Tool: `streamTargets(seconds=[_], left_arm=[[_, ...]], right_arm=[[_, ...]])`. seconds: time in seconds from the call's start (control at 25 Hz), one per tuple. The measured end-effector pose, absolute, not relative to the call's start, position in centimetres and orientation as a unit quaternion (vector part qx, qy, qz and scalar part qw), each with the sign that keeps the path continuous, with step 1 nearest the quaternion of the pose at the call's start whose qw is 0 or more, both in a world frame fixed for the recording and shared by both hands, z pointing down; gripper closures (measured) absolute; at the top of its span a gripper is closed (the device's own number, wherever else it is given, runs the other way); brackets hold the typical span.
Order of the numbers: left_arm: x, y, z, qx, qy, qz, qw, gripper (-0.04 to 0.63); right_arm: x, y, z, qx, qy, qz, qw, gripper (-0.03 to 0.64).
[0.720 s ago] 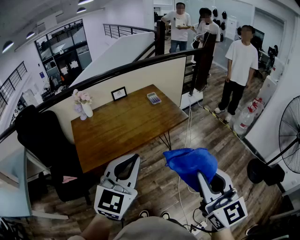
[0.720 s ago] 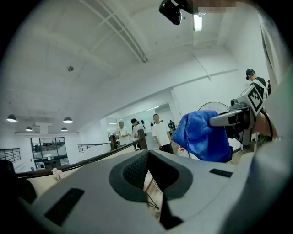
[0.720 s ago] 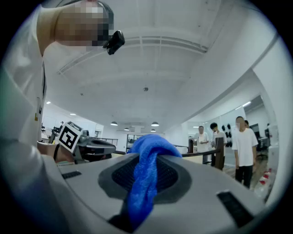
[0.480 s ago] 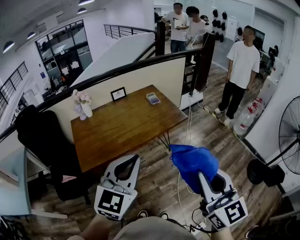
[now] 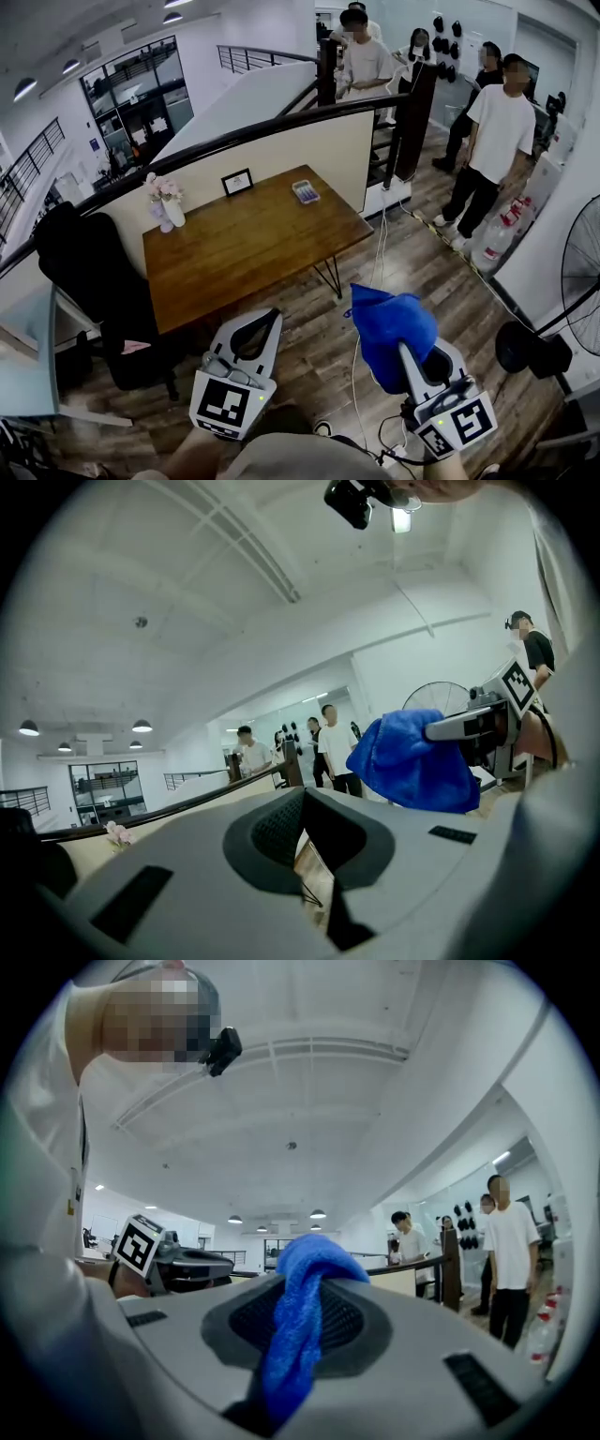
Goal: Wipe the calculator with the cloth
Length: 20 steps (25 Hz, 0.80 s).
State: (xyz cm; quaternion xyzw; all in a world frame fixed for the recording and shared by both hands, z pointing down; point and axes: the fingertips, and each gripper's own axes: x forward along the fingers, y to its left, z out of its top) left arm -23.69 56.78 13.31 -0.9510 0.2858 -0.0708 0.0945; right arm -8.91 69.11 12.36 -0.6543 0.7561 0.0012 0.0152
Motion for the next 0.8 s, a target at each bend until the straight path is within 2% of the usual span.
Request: streamTargets(seconds=[0.4, 0.8], left_arm=[[-21.9, 54.8, 14.3, -0.948, 0.294, -0.079, 0.097, 0.594], [-17.3, 46.2, 15.2, -0.951, 0.286, -0.079, 0.090, 0.594]], right_arm=[[-6.3, 66.8, 13.7, -0.653, 0.757, -0.007, 0.014, 0.540], [-2.4, 58.1, 14.7, -0.652, 0.758, -0.013, 0.006, 0.538]])
